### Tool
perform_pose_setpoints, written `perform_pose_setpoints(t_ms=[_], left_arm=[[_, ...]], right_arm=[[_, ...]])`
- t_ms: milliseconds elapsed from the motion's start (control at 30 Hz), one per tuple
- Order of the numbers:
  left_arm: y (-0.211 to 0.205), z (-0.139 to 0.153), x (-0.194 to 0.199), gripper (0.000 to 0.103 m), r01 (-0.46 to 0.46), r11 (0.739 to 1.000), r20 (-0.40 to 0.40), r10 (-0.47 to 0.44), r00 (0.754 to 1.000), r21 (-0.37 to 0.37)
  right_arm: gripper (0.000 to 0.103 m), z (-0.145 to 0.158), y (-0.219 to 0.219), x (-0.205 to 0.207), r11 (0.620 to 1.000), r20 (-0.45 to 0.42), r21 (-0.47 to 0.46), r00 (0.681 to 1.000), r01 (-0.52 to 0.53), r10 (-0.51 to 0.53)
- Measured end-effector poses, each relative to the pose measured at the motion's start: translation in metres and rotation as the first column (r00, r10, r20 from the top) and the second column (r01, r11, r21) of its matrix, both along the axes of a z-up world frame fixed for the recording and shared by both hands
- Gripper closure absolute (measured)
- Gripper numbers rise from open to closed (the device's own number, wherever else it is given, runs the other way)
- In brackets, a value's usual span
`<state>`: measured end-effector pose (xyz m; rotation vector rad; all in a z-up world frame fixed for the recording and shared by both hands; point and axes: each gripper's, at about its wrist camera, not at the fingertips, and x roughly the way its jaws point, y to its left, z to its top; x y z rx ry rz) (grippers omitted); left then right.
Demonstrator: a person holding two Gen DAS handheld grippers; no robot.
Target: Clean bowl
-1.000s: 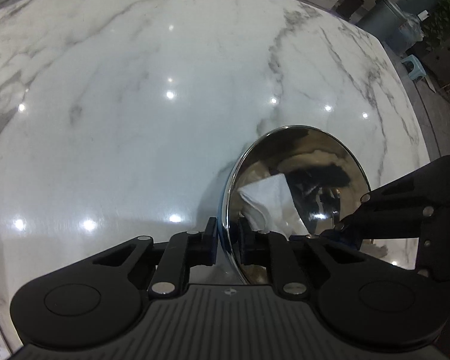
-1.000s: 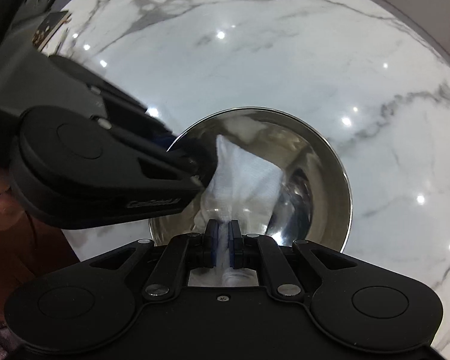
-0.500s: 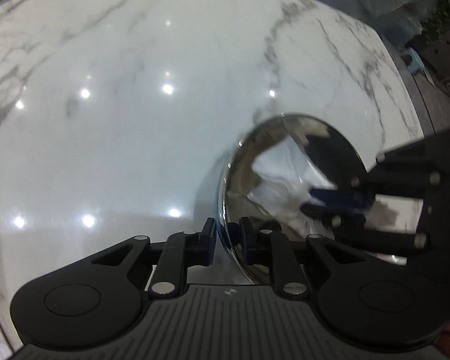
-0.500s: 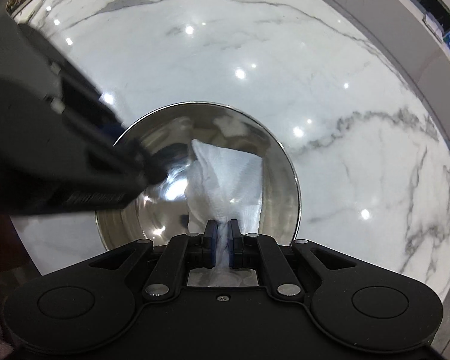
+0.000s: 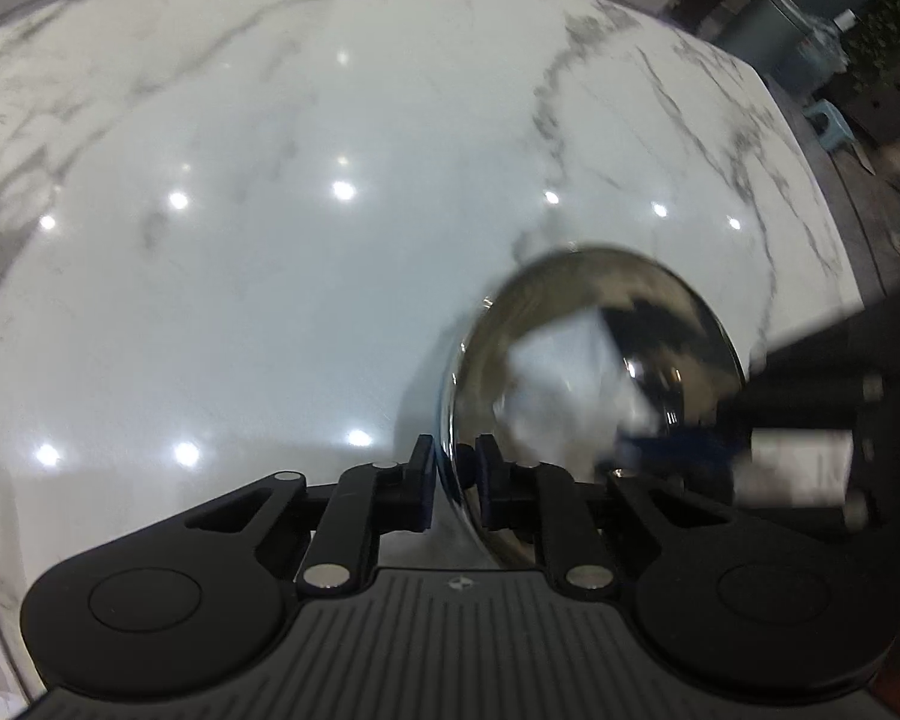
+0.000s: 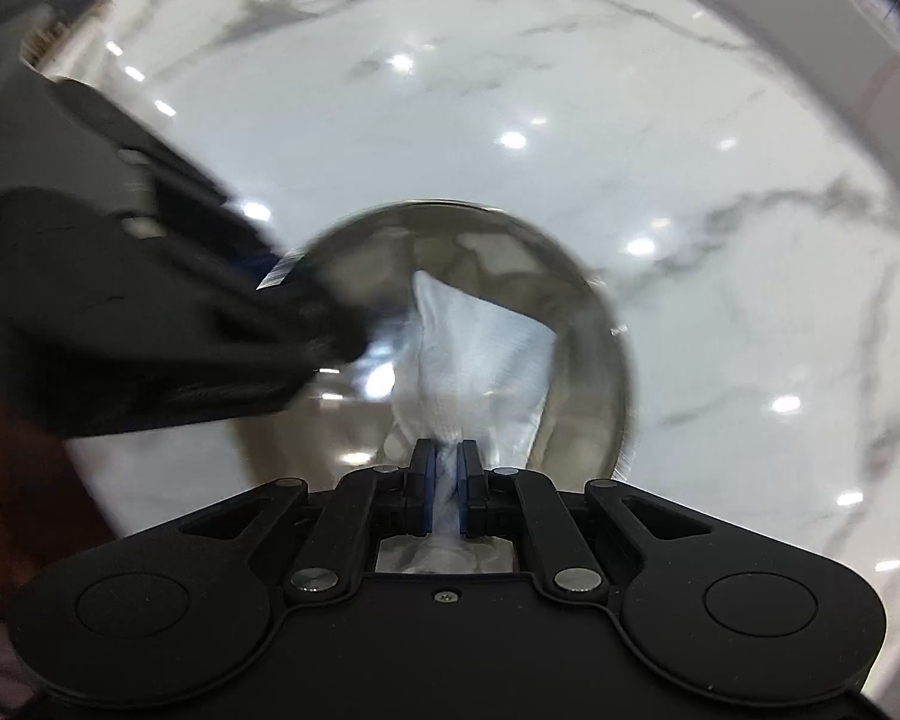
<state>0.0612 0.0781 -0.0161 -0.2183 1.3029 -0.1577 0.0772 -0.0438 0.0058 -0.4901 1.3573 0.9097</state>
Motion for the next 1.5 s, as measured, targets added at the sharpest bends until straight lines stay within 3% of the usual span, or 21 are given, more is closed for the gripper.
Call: perform_pose_setpoints(t_ms=[200, 400, 567, 700, 800, 933, 1167, 1300, 1500], left_arm=[[-0.004, 0.002, -0.001, 0.092, 0.021, 0.999, 0.018, -0.021, 1.000, 0.027], [-0.005, 0.002, 0.000, 0.091, 0.027, 0.999, 0.022, -0.027, 0.999, 0.029], [-0.003, 0.000, -0.001, 0.091, 0.015, 1.000, -0.002, -0.015, 1.000, 0.004], [-0.007, -0.008, -0.005, 0.078, 0.052, 0.998, -0.062, -0.054, 0.997, -0.040], [-0.010, -0.007, -0.007, 0.078, 0.064, 0.997, -0.063, -0.066, 0.996, -0.037], [-0.004, -0.004, -0.006, 0.088, 0.041, 0.999, -0.037, -0.042, 0.998, -0.035], [-0.009, -0.001, -0.002, 0.090, 0.030, 0.999, 0.001, -0.030, 1.000, 0.008], [-0.010, -0.001, -0.001, 0.090, 0.038, 0.999, 0.006, -0.038, 0.999, 0.020], [-0.010, 0.001, -0.001, 0.090, 0.049, 0.998, 0.012, -0.049, 0.999, 0.027]], right_arm=[[0.098, -0.005, 0.007, -0.005, 0.996, 0.039, -0.061, 0.997, -0.062, 0.064], [0.098, 0.001, 0.003, -0.008, 0.983, 0.230, -0.172, 0.968, -0.058, 0.097], [0.098, 0.001, -0.002, -0.003, 0.985, 0.220, -0.165, 0.972, -0.047, 0.083], [0.098, -0.001, -0.002, 0.000, 0.987, 0.212, -0.158, 0.974, -0.041, 0.075], [0.098, -0.004, -0.003, 0.004, 0.989, 0.203, -0.147, 0.977, -0.030, 0.060], [0.098, -0.007, 0.004, 0.002, 0.989, 0.194, -0.144, 0.980, -0.024, 0.052], [0.098, -0.013, 0.016, 0.003, 1.000, 0.018, -0.008, 1.000, -0.003, 0.004], [0.098, -0.015, 0.021, 0.000, 0.999, 0.034, -0.032, 0.999, -0.036, 0.037], [0.098, -0.016, 0.023, -0.003, 0.989, 0.161, -0.136, 0.984, -0.052, 0.073]])
